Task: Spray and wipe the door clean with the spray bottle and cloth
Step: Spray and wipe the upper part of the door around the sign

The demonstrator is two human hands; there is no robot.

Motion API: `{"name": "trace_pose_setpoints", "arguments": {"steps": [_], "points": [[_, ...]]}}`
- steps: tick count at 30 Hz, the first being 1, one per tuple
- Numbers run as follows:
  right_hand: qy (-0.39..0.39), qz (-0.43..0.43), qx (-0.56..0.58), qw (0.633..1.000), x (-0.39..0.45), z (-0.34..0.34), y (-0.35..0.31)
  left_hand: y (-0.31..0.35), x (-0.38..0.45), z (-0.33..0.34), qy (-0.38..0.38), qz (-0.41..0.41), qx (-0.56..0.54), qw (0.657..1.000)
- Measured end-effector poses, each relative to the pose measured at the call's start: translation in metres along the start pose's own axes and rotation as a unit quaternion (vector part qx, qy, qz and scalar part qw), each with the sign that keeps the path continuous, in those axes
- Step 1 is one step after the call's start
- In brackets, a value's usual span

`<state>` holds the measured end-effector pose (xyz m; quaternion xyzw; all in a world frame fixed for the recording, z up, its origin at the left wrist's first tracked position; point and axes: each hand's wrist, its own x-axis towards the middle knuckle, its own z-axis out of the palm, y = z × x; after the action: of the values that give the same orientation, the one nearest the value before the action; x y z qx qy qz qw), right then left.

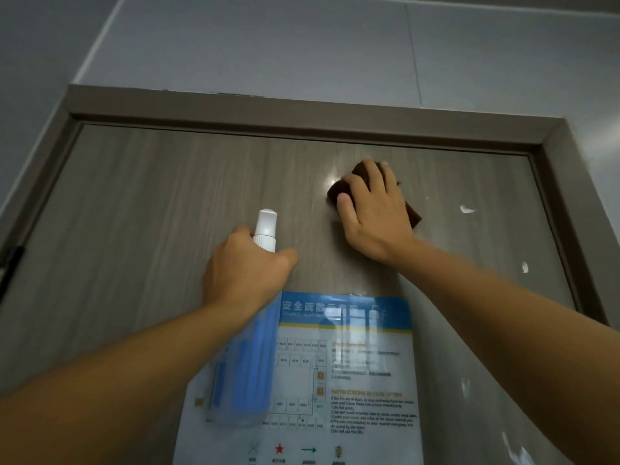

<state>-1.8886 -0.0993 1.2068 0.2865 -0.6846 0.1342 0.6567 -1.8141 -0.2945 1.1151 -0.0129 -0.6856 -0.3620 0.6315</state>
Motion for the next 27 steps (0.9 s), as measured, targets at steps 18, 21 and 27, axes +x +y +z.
{"name": "trace_pose_setpoints", "arguments": {"steps": [18,21,27], "points": [[0.033,0.030,-0.029,0.999,0.026,-0.001,0.015,0.017,-0.019,0.004,-0.049,-0.001,-0.105,0.993],[0.041,0.028,-0.031,0.998,0.031,0.002,0.015,0.019,-0.025,0.012,-0.063,0.004,-0.110,0.992],[0.002,-0.100,-0.037,0.994,-0.018,-0.003,0.022,0.033,-0.038,0.032,-0.090,0.006,-0.105,0.990]]}}
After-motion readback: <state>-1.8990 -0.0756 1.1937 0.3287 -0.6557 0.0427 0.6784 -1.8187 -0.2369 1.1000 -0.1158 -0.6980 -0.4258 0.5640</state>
